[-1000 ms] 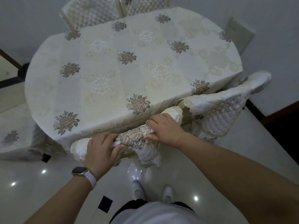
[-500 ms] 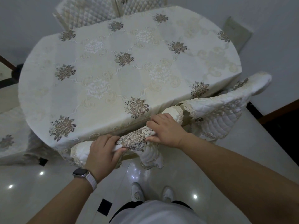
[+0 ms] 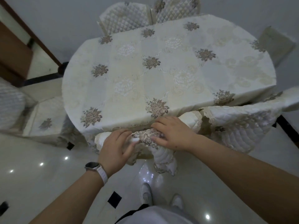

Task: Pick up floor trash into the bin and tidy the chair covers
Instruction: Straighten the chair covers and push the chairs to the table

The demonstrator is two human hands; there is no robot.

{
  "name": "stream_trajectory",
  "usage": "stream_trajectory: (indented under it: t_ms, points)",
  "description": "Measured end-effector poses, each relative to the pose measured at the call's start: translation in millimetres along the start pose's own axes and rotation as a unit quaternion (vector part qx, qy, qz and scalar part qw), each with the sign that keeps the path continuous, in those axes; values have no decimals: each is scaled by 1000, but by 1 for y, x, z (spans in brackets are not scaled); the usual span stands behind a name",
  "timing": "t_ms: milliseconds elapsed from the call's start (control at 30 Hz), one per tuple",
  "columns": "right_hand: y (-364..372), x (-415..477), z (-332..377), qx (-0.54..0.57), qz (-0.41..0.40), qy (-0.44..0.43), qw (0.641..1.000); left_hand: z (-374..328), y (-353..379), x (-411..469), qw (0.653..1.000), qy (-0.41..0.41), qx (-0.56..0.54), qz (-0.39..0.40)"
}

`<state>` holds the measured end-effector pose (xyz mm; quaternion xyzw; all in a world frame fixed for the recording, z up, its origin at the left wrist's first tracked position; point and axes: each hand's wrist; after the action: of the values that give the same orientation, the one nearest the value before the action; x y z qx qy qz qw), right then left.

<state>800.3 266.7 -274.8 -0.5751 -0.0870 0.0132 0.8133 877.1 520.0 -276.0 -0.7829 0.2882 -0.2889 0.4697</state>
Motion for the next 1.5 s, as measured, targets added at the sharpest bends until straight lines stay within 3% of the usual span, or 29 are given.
stream_trajectory:
  t_ms: [167,367,567,867,1033,1267,1500]
  points:
    - [17,39,56,18,-49,-54,997,15,-32,-45,997,-69,14,-33]
    - [38,73,138,14,-28,-110,993,71,-80,-106,986,-112,59,-111]
    - [65,139,235,-25,-1,-120,992,165,-124,-175,976,-152,76,-133]
    - [123,261,431,-36,-22,-195,980,316,-226,-290,949,-225,109,-193]
    - [146,316,506,-51,-12,-238,970,375,-275,-336,930,-259,141,-221]
    - [183,401,568,-31,-32,-301,953,446,-312,-365,915,-297,162,-218]
    - [245,512,621,27,-14,-306,952,543,-352,-374,905,-333,211,-162]
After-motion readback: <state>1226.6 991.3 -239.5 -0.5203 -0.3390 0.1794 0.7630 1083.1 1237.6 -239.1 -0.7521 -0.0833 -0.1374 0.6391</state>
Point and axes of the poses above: each hand's wrist, its own x-axis towards the middle knuckle, its own y-axis out of the palm, z = x × y, and after that the axes turned 4 degrees about y, right-handed
